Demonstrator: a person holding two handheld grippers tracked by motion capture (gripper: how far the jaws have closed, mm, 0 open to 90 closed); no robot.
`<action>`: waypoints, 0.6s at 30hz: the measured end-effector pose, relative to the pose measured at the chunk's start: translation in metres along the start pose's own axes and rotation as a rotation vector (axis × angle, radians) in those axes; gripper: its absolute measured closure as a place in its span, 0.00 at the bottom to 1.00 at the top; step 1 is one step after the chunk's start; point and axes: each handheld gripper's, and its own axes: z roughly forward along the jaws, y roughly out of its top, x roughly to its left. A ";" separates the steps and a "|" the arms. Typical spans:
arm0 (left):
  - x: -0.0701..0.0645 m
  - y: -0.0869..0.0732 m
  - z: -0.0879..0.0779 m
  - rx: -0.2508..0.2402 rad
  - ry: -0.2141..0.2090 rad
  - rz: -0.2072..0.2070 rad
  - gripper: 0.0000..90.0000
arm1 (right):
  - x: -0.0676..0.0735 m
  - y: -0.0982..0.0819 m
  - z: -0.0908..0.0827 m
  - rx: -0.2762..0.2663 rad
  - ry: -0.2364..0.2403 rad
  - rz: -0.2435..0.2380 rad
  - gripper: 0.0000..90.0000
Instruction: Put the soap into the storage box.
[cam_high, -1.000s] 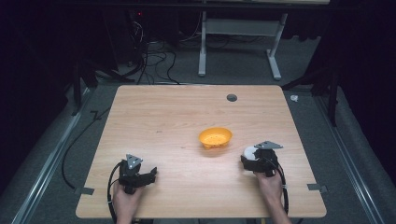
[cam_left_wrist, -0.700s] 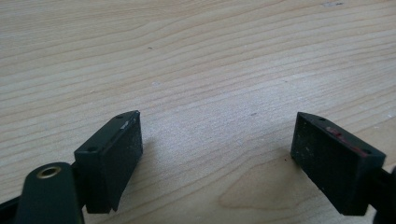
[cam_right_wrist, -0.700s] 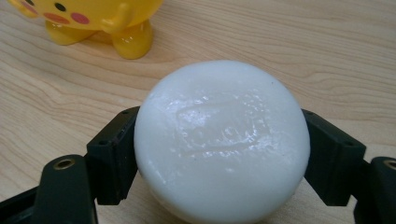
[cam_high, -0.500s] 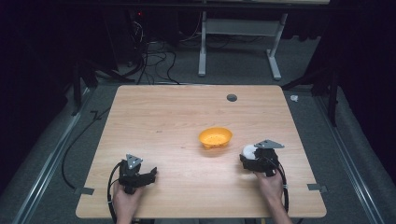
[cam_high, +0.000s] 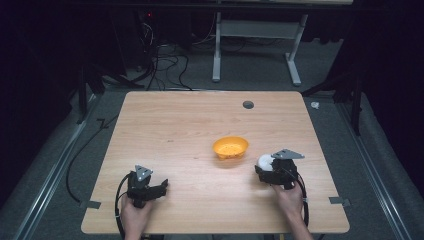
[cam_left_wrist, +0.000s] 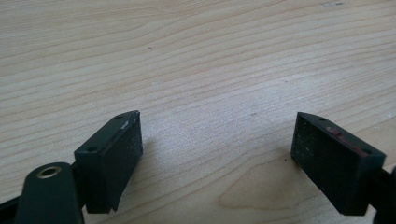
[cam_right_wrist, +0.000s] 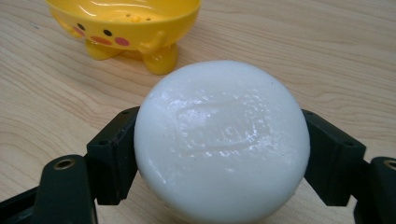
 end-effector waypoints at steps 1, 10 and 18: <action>0.000 0.000 0.000 0.000 0.000 -0.001 0.19 | 0.001 0.001 -0.001 -0.003 0.005 -0.005 0.26; 0.000 0.000 0.000 0.000 0.000 -0.002 0.19 | 0.006 0.008 -0.006 -0.016 0.052 -0.003 0.26; 0.000 0.000 0.000 0.000 0.000 -0.001 0.19 | 0.008 0.016 -0.010 -0.025 0.087 0.004 0.26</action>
